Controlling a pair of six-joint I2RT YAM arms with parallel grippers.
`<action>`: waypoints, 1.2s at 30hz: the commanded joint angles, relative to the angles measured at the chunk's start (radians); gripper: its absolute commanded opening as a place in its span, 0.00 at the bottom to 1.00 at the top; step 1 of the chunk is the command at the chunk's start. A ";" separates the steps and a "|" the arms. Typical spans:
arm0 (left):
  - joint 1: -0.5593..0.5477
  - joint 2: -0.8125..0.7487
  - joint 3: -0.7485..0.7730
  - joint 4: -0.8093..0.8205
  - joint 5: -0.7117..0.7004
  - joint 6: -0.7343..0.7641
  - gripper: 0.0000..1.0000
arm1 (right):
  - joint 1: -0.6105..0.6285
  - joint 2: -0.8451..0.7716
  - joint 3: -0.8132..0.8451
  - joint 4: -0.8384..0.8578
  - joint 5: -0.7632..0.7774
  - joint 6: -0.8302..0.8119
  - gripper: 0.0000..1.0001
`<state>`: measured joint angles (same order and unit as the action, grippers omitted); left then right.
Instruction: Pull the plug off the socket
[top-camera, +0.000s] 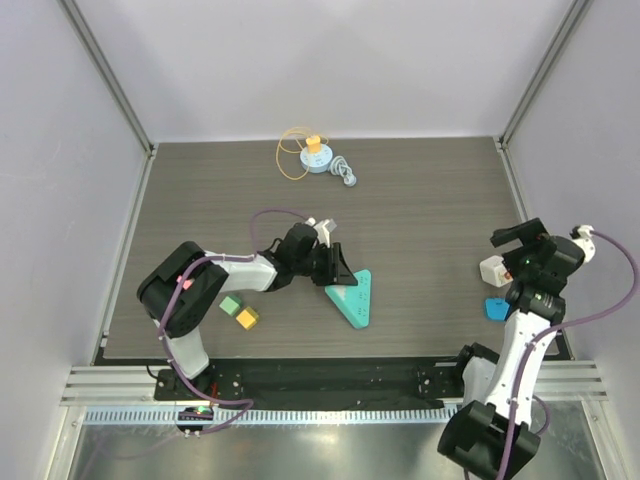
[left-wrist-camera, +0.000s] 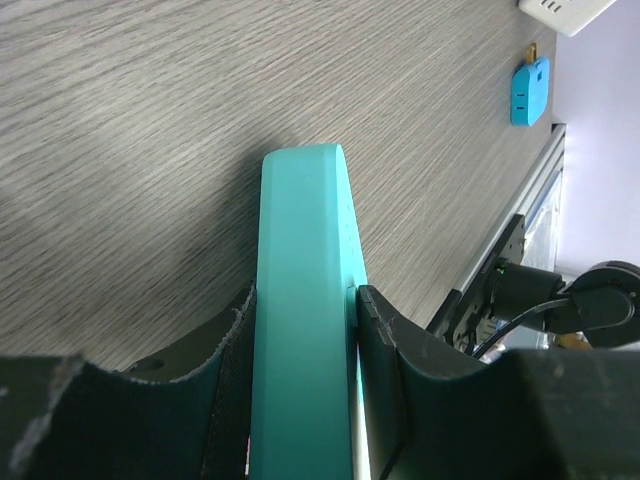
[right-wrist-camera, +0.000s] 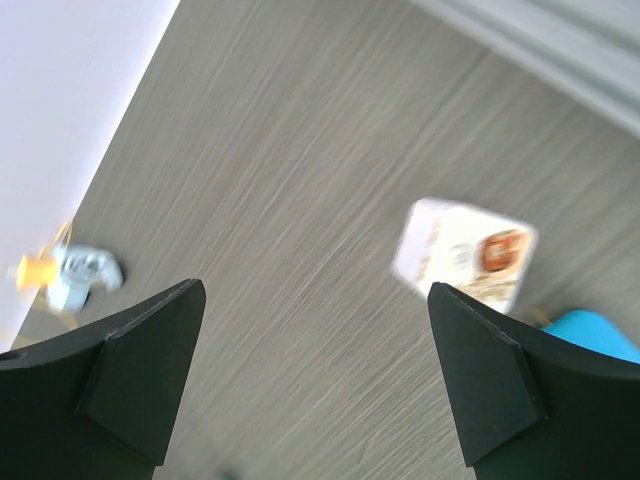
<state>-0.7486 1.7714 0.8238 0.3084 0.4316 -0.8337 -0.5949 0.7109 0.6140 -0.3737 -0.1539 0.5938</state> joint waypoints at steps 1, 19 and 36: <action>0.012 -0.015 -0.046 -0.014 0.004 0.021 0.00 | 0.094 0.007 0.046 -0.027 -0.157 -0.031 1.00; 0.144 -0.006 -0.244 0.463 0.148 -0.200 0.00 | 0.918 0.372 -0.197 0.628 -0.435 0.142 0.94; 0.158 -0.092 -0.417 0.787 0.084 -0.238 0.00 | 1.107 0.657 -0.240 0.891 -0.412 0.213 0.90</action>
<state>-0.5968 1.7248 0.4129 0.9375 0.5327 -1.0698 0.5034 1.3643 0.3756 0.4000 -0.5392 0.7864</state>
